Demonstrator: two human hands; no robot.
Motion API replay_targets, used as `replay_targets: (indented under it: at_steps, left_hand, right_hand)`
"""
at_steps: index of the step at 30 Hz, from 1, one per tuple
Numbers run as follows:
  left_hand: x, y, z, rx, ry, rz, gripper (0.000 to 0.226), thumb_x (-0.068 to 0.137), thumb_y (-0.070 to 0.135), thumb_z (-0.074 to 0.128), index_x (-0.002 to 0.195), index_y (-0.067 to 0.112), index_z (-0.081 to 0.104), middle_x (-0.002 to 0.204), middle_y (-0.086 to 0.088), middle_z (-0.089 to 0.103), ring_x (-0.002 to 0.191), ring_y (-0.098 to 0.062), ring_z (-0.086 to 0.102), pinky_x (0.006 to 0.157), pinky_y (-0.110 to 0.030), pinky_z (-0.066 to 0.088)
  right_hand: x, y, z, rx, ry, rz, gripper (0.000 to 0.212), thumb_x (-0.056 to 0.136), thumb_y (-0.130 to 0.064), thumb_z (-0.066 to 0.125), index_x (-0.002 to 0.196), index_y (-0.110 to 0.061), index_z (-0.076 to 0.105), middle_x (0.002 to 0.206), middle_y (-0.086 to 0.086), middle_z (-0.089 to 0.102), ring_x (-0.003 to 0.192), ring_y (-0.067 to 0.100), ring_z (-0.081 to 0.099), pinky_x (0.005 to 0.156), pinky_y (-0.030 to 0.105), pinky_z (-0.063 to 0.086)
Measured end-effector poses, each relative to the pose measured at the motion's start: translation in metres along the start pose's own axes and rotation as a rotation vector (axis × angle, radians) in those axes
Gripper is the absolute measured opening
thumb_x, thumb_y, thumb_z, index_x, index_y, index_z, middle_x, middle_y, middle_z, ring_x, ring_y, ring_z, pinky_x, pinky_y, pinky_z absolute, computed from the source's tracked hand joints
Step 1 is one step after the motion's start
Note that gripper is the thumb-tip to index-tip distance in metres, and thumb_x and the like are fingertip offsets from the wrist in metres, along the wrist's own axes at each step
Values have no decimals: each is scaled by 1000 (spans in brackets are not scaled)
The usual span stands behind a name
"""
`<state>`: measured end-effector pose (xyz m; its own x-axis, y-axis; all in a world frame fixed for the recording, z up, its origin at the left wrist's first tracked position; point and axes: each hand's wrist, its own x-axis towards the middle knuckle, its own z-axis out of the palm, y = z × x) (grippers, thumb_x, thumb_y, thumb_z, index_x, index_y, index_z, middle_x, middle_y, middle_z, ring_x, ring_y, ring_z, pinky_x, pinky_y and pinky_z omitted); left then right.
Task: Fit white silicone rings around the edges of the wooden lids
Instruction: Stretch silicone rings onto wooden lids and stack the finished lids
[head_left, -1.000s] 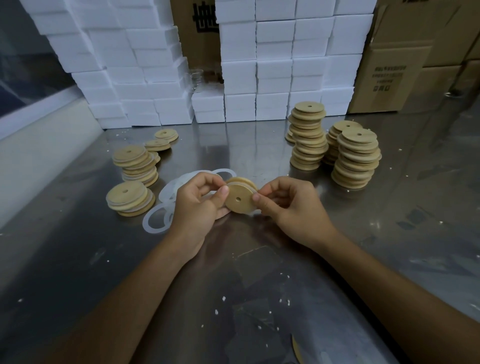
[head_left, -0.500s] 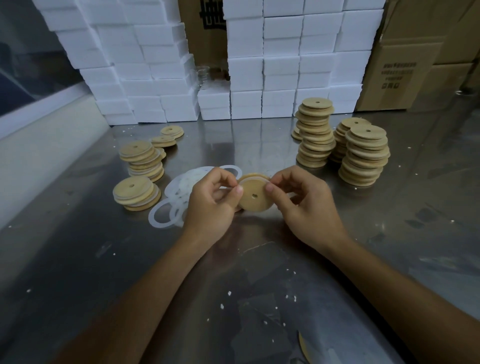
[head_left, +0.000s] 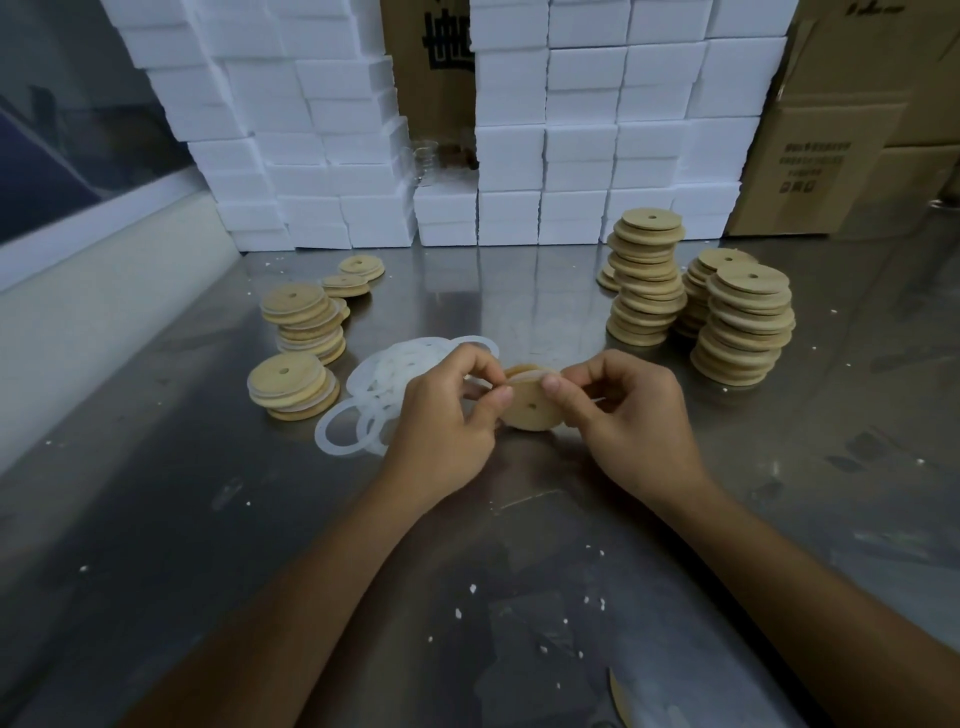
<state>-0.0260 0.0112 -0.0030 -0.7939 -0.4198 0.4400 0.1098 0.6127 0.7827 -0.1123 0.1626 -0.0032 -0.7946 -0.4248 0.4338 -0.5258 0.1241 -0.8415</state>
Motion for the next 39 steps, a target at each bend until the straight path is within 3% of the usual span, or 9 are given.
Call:
replay_targets:
  at_steps: [9,15,20,23,26,29,35,37,39]
  left_hand:
    - [4,-4,-3,-13,-5,-105,12,87,12,71,77,14,64,75,-3,70,70,-21,68,75,-47,56]
    - [3,-5,-6,-1,-9,-89,19,86,7,70,75,19,61,78,3,68,72,-13,68,75,-36,59]
    - [2,-3,-6,22,-2,-49,13,86,7,71,83,15,61,86,5,67,78,-11,68,74,-33,59]
    - [6,-1,-8,54,21,-16,18,85,4,70,75,15,60,84,1,61,76,-19,62,72,-34,54]
    - [10,0,-13,-87,55,-150,22,88,2,66,74,17,60,73,-8,63,59,-19,61,54,-30,55]
    - [15,0,-23,-278,190,-300,19,91,0,62,76,12,62,62,-3,62,48,-9,58,46,-25,54]
    - [26,-10,-47,-322,766,-519,16,90,15,57,78,6,65,51,-3,66,46,-17,66,50,-30,57]
    - [28,-11,-48,-453,834,-590,22,93,16,54,75,5,60,51,-3,64,52,-19,70,53,-30,59]
    - [28,-11,-44,-532,858,-633,25,96,16,49,78,2,58,65,-11,68,57,-22,72,53,-28,58]
  right_hand:
    - [6,4,-5,107,-64,30,14,88,-14,72,84,-2,65,73,11,70,65,28,68,65,44,56]
    - [6,0,-4,88,-127,-15,3,91,-4,67,92,-4,64,83,-3,69,77,17,67,68,50,57]
    - [4,2,-4,91,-130,-34,4,91,-3,66,93,-6,65,84,-2,70,76,19,66,68,48,57]
    - [5,5,-2,70,-121,-33,5,91,-7,68,92,-12,66,84,-5,71,76,12,66,68,38,57]
    - [3,7,-1,26,-118,-23,5,91,-13,68,93,-17,69,88,-11,71,81,6,67,68,21,53]
    - [2,7,-1,-6,-96,8,5,92,-17,68,97,-19,69,91,-12,70,83,5,66,66,15,50]
    - [1,0,-2,-20,-131,55,5,93,-14,66,96,-14,70,91,-8,70,77,18,69,70,39,58]
    - [1,0,-2,-32,-157,68,6,93,-16,66,96,-16,70,91,-9,70,77,19,69,70,44,59]
    - [1,0,-2,-43,-172,83,5,92,-18,66,96,-18,70,92,-9,69,77,19,69,69,47,59]
